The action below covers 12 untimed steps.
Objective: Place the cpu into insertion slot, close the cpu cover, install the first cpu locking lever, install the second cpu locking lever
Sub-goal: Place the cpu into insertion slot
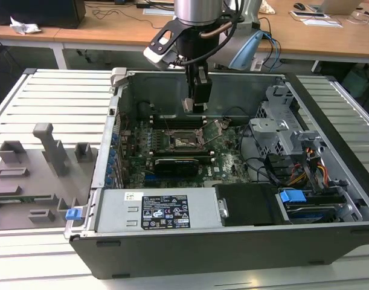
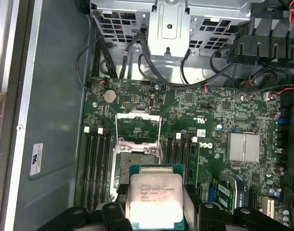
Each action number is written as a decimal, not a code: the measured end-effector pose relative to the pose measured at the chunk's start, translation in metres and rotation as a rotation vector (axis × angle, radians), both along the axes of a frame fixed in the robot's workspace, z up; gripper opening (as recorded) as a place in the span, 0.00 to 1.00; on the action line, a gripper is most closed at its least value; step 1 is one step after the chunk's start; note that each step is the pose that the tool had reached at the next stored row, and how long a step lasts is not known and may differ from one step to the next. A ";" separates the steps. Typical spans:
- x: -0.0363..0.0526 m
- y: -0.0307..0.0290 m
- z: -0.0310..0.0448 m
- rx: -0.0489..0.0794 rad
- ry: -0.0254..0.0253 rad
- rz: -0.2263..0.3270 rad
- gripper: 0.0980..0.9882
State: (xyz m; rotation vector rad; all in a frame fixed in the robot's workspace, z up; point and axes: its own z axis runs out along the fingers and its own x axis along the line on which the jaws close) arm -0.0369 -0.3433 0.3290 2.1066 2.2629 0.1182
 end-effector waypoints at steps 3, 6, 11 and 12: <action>-0.0004 0.0000 -0.0026 0.000 0.0001 0.000 0.48; -0.0008 0.0000 -0.0057 0.000 0.0001 0.000 0.48; -0.0015 0.0000 -0.0095 0.000 0.0001 0.000 0.48; -0.0015 0.0000 -0.0102 0.000 0.0000 0.000 0.48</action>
